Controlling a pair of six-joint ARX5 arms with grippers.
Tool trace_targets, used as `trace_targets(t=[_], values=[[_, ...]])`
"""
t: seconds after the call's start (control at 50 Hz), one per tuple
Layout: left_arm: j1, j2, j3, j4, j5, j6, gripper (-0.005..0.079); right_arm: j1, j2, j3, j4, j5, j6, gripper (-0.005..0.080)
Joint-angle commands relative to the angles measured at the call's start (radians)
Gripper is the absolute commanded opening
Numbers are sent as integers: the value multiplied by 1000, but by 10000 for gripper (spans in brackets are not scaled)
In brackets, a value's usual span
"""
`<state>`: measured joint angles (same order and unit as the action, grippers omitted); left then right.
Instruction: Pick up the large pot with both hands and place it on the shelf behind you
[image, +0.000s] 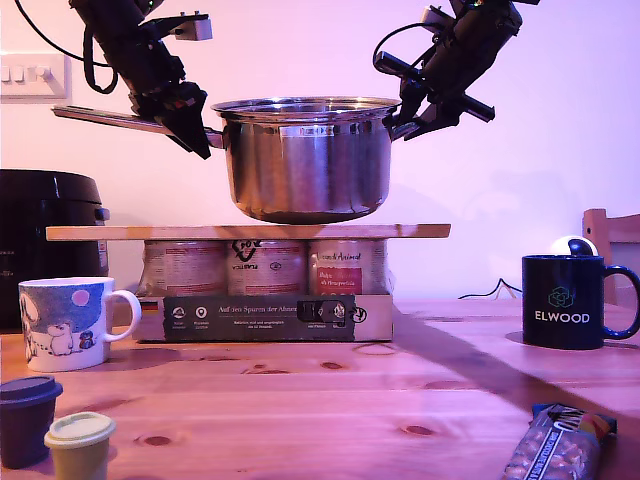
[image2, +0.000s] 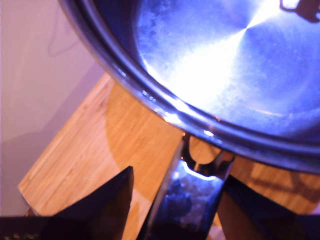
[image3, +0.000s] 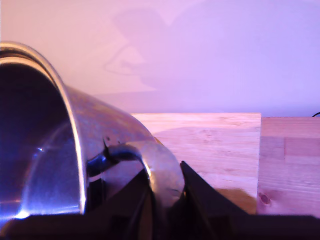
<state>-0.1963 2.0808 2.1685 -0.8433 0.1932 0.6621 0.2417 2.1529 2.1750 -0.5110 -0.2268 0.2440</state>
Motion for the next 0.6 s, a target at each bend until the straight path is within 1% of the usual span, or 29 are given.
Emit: trace_targets(t=[0.0, 0.16, 0.26, 0.4, 0.52, 0.58], values=[[36, 6, 61, 75, -13, -16, 434, 43, 63, -56, -40, -36, -109, -13], [28, 0, 65, 82, -11, -26, 430, 39, 62, -37, -73, -40, -73, -13], [27, 0, 66, 69, -11, -28, 430, 31, 62, -13, -101, -77, -59, -5], [28, 0, 66, 46, -14, -27, 430, 30, 62, 18, -133, -83, -60, 76], [28, 0, 66, 48, -17, -27, 430, 28, 62, 28, -146, -97, -60, 93], [28, 0, 66, 48, -17, -26, 430, 28, 62, 28, -146, -113, -60, 122]])
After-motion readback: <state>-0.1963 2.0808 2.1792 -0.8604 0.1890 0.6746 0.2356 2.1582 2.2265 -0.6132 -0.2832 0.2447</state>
